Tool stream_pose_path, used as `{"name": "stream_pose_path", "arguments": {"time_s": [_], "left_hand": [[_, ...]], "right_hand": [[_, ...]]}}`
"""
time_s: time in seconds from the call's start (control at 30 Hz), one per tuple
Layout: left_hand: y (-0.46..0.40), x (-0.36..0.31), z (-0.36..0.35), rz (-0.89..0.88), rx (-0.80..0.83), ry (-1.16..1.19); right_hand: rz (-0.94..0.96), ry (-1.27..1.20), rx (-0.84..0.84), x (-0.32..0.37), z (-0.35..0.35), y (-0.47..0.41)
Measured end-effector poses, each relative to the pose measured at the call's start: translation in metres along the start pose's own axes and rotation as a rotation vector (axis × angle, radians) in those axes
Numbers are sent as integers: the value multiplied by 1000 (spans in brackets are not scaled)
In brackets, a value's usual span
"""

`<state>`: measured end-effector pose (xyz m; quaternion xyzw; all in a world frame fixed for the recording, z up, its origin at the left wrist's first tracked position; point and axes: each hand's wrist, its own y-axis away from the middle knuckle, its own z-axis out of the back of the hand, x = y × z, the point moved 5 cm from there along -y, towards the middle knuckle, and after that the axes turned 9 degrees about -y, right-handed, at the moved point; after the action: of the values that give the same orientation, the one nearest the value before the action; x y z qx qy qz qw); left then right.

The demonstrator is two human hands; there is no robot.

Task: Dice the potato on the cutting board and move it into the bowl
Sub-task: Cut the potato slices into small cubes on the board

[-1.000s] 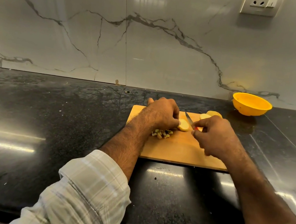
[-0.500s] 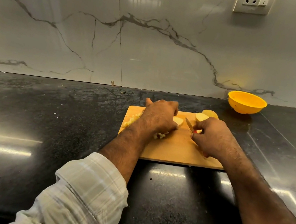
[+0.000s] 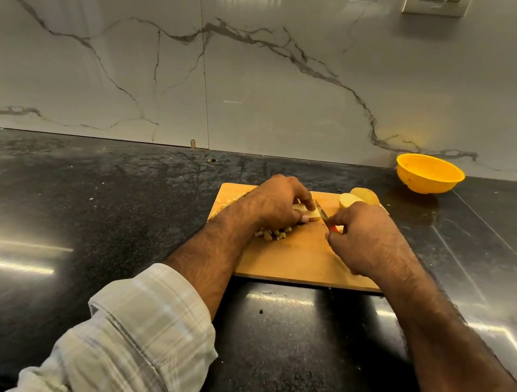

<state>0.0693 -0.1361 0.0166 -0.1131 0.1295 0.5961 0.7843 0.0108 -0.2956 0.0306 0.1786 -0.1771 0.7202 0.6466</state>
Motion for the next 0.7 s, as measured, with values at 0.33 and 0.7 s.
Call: {"name": "stream_pose_path", "arguments": {"time_s": [0.33, 0.7], "left_hand": [[-11, 3, -7, -42, -22, -73], [-8, 3, -8, -31, -100, -54]], "right_hand": [[-49, 43, 43, 11, -13, -4], [-20, 13, -26, 10, -12, 3]]}}
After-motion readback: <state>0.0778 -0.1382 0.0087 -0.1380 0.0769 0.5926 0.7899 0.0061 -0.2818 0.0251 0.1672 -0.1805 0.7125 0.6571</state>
